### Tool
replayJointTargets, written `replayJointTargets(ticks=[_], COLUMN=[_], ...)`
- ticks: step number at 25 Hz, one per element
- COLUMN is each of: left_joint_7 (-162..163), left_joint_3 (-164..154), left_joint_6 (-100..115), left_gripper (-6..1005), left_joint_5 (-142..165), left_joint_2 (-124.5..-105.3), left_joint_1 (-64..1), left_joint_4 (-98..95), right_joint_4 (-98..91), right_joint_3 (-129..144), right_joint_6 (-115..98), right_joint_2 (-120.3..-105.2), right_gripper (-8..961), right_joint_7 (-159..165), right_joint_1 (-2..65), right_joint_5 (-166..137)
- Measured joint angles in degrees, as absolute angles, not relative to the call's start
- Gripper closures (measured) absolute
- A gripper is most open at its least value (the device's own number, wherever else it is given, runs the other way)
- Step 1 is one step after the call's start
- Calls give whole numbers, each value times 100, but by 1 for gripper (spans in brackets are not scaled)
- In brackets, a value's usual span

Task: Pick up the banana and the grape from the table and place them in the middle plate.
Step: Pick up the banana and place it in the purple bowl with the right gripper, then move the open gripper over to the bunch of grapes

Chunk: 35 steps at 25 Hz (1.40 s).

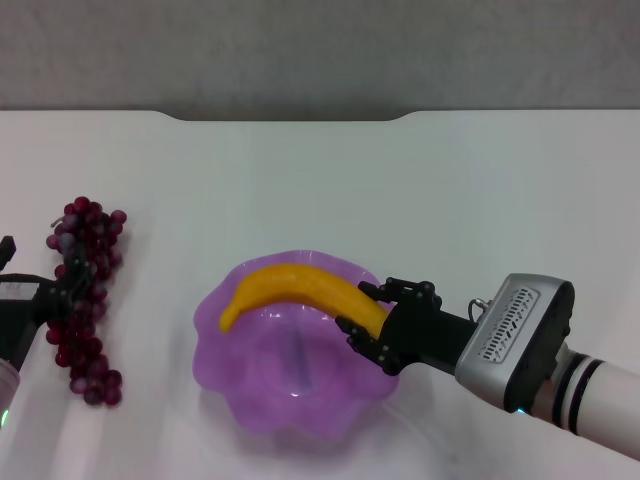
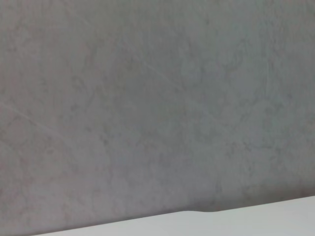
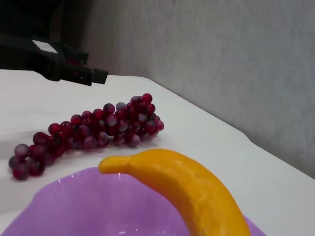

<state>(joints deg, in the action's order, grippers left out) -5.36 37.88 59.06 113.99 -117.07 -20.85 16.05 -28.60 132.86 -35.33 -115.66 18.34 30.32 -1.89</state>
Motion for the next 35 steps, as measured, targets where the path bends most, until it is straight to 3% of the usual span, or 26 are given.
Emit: replayJointTargets(ticks=[14,19,25,30,33,35], left_joint_7=[-536,-536,-536,-536,-536,-536], left_joint_3=[3788,3788,3788,3788,3788,3788], left_joint_6=[5906,5906,5907,5907,5907,5907], left_gripper=[118,118,118,118,118,118], left_joint_5=[11399,11399,11399,11400,11399,11399], left_joint_2=[-11707,-11707,-11707,-11707,-11707,-11707], left_joint_1=[-2074,-2073,-2064,-2065,-2059,-2053], left_joint_4=[1600,1598,1581,1581,1581,1581], right_joint_4=[-2901,-2955,-3181,-3430,-3640,-3769], right_joint_3=[13345,13306,12928,12462,12090,11770], right_joint_6=[-3533,-3533,-3560,-3622,-3943,-4352], right_joint_2=[-11566,-11566,-11544,-11540,-11537,-11540], right_gripper=[402,193,74,77,277,322], right_joint_7=[1820,1818,1514,784,336,173], right_joint_1=[3041,3038,3032,2756,2416,2153], right_joint_5=[-187,-169,-167,-166,-164,-160])
